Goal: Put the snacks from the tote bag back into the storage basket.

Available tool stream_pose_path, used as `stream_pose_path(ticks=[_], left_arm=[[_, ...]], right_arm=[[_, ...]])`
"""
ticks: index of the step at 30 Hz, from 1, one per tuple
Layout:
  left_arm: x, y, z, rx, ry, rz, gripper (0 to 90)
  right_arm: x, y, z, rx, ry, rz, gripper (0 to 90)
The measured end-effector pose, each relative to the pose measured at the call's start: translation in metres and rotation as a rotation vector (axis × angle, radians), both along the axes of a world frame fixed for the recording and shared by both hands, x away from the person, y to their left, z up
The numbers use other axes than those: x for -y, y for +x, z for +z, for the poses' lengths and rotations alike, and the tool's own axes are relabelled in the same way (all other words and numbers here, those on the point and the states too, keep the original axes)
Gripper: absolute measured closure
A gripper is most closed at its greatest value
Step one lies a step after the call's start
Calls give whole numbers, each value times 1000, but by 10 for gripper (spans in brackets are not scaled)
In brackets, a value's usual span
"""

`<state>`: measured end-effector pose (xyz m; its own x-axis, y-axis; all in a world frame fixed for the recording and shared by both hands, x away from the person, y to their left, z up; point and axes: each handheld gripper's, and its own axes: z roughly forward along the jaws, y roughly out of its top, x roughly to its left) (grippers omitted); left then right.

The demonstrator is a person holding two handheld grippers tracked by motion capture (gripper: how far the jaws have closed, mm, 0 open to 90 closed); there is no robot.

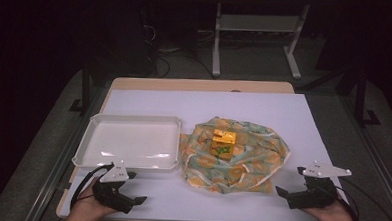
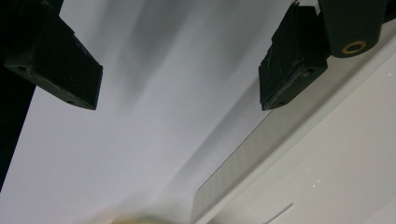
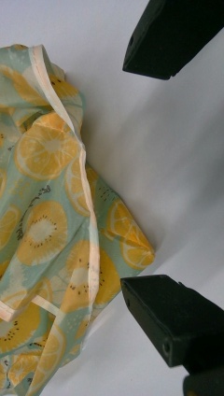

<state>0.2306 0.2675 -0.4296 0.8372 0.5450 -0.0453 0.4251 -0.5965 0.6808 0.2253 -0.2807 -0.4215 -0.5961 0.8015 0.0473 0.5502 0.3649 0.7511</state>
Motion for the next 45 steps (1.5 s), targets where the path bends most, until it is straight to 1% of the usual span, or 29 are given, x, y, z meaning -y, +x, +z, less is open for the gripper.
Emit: stream_pose_path(ticks=[8,13,16,17,18,19,20,21,23,24,28,30,32,33,34,35,36,37,38,40,41,42,43,44,45], left_arm=[[-1,1,0,3,3,-11,133],[-1,2,0,-6,-3,-9,133],[0,1,0,-1,4,-12,133],[0,1,0,-1,4,-12,134],[0,0,0,-3,4,-10,134],[-1,1,1,-1,4,-9,134],[-1,1,1,2,5,-11,134],[-1,1,0,0,4,-8,134],[-1,1,1,2,7,-12,134],[-1,1,0,-2,8,-12,134],[-1,-1,0,-1,9,-15,135],[-1,-1,0,0,7,-16,136],[0,-1,0,1,7,-17,136],[0,-1,0,1,9,-18,136],[0,-1,0,2,12,-22,136],[1,-1,0,3,13,-24,136],[1,-1,0,-2,11,-23,137],[1,-1,0,-2,11,-23,137],[2,-1,0,-4,12,-23,137],[2,-2,0,-2,15,-25,137],[2,-2,0,-3,16,-26,139],[2,-2,0,-2,16,-27,139],[2,-2,0,-1,16,-29,139],[2,-2,0,0,16,-30,140],[2,-2,0,1,19,-32,140]], right_arm=[[-4,1,1,-5,16,15,0],[-6,4,2,-7,26,23,0],[-9,7,6,4,46,39,45],[-9,7,6,4,46,39,45],[-12,9,10,7,56,48,75],[-12,9,10,7,56,48,75],[-13,10,12,12,56,54,93],[-14,11,13,15,61,56,131],[-17,15,16,14,75,69,148],[-20,18,17,3,79,85,193],[-26,22,19,-3,83,101,228],[-30,27,21,5,86,111,269],[-32,28,22,10,90,113,284],[-35,31,24,20,93,116,314],[-35,31,24,20,93,116,314],[-36,32,25,21,104,117,337],[-39,35,28,25,111,118,393],[-39,35,28,25,111,118,393],[-43,38,30,32,110,126,442],[-44,40,31,30,111,132,459],[-49,44,31,26,113,143,507],[-49,44,31,26,113,143,507],[-51,46,31,32,106,151,530],[-54,49,32,31,109,162,569],[-54,49,32,31,109,162,569]])
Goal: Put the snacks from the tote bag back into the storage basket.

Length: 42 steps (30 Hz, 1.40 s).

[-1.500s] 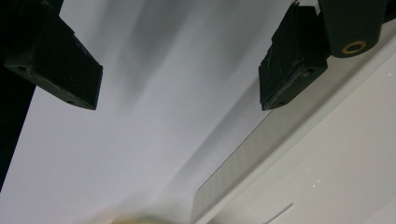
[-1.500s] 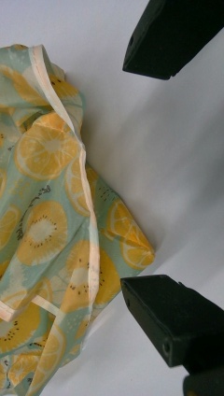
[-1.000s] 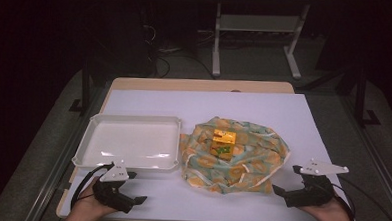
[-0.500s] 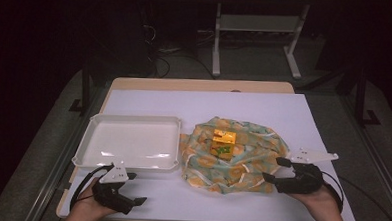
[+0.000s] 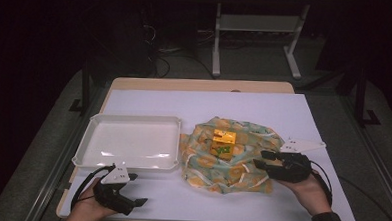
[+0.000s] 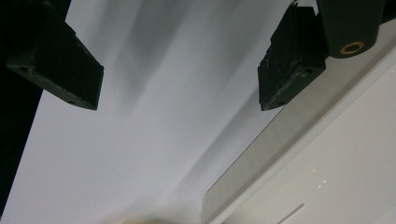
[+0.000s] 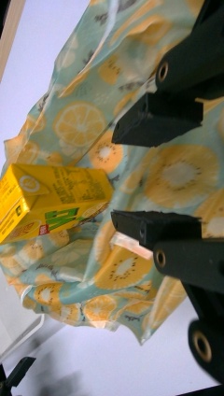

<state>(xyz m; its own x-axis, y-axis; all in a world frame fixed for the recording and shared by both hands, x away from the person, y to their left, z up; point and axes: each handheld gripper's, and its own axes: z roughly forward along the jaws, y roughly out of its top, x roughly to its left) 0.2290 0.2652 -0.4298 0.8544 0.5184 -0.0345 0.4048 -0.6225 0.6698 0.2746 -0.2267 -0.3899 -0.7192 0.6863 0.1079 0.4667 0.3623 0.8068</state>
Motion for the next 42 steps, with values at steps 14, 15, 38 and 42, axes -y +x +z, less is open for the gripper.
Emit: stream_pose_path(ticks=[14,15,38,42], left_arm=[[2,0,-1,-6,5,-7,140],[2,0,-1,-5,6,-8,140],[2,0,-1,-13,11,-10,140],[2,0,-1,-14,10,-10,140]], right_arm=[[-24,18,3,34,-24,40,789],[-26,19,3,41,-26,43,814],[-50,34,-1,39,-10,102,893],[-52,32,-1,30,-8,108,894]])
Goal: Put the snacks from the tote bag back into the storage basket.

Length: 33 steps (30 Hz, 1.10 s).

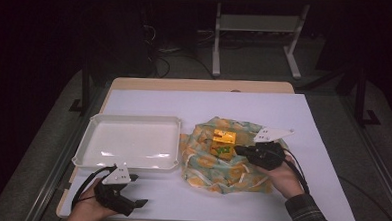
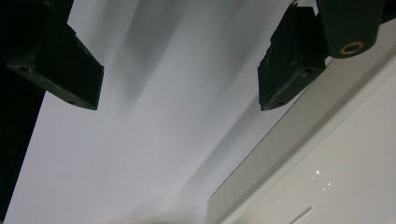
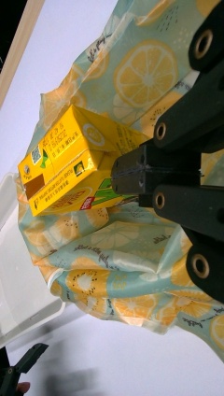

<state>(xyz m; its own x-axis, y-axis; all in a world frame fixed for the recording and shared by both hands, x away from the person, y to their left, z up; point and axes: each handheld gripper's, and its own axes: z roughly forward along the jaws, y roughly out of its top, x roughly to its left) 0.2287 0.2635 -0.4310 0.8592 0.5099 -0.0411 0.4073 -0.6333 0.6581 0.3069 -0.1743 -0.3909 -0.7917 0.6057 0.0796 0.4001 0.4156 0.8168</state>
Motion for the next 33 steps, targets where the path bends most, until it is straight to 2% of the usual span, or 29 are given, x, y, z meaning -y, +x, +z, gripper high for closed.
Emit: stream_pose_path(ticks=[14,33], left_arm=[[0,0,0,-2,3,-2,141],[1,0,-1,-5,1,-4,140]], right_arm=[[-11,4,-6,-15,-13,12,894],[-6,8,-9,-15,-31,-10,894]])
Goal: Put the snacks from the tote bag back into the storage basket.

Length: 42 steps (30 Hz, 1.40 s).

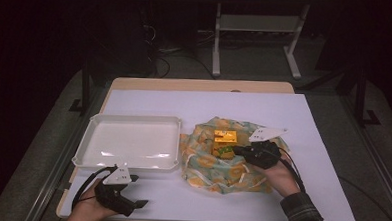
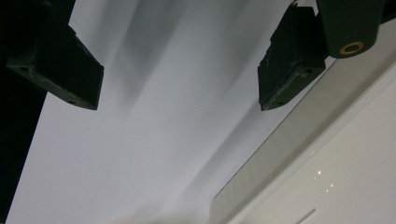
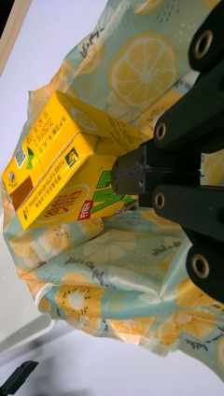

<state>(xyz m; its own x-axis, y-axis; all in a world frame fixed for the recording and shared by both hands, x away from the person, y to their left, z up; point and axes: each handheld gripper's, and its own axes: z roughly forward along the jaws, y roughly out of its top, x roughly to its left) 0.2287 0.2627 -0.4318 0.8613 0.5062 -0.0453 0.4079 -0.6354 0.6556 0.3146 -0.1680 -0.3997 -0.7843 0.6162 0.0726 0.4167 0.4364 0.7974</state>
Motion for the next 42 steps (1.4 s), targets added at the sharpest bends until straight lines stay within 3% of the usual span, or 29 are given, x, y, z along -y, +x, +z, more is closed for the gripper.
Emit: stream_pose_path(ticks=[16,38,42], left_arm=[[1,0,0,0,4,-8,140],[2,-1,-1,-1,6,-8,140],[2,-1,-1,0,4,-5,140]], right_arm=[[1,7,-3,7,-9,-25,894],[8,11,-4,8,-31,-91,894],[8,19,-6,12,-22,-118,894]])
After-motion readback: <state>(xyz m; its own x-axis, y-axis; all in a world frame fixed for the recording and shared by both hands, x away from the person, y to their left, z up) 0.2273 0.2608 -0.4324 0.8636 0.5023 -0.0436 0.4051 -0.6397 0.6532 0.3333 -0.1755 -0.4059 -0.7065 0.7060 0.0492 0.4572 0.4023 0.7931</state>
